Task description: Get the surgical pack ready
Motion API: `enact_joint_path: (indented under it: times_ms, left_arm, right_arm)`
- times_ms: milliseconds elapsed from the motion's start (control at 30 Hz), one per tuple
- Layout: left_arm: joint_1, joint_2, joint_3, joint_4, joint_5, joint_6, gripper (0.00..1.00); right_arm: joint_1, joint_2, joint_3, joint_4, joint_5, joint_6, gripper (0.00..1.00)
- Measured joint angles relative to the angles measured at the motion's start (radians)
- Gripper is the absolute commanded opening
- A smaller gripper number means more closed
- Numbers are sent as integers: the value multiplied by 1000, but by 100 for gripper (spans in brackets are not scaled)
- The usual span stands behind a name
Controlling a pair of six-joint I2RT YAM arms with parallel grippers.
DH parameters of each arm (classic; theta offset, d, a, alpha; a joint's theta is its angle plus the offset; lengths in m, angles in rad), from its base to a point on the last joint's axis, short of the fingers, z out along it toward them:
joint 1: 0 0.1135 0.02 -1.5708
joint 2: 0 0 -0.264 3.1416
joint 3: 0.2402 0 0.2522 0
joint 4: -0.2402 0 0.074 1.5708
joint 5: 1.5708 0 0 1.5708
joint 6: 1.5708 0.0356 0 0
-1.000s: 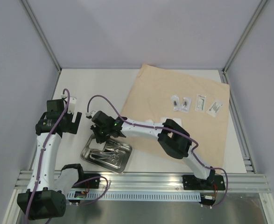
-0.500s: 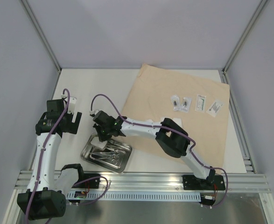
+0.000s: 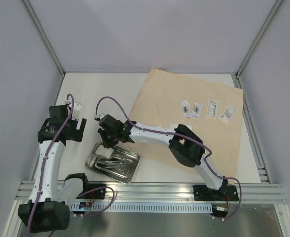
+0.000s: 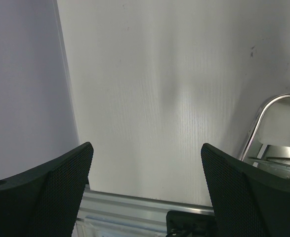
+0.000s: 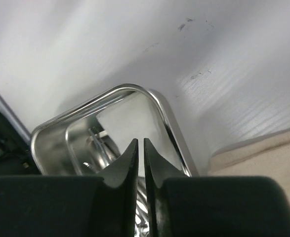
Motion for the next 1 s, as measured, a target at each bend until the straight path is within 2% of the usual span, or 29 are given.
enact_joint_path:
  times_ms: [200, 267, 400, 533, 733, 1000]
  left_arm:
    - [0, 0, 0, -7, 20, 4, 100]
    - [0, 0, 0, -13, 35, 5, 100]
    - [0, 2, 5, -26, 68, 10, 100]
    - [0, 7, 14, -40, 108, 15, 100]
    - [0, 19, 23, -57, 151, 24, 100]
    - [0, 34, 23, -59, 166, 27, 99]
  right_arm:
    - [-38, -198, -76, 10, -14, 0, 18]
    - [-66, -286, -127, 18, -20, 3, 23]
    - [-163, -480, -269, 39, -24, 11, 35]
    - [-326, -614, -415, 28, -41, 18, 47]
    - [-546, -589, -541, -29, -51, 7, 47]
    - [-587, -459, -576, -52, -69, 6, 41]
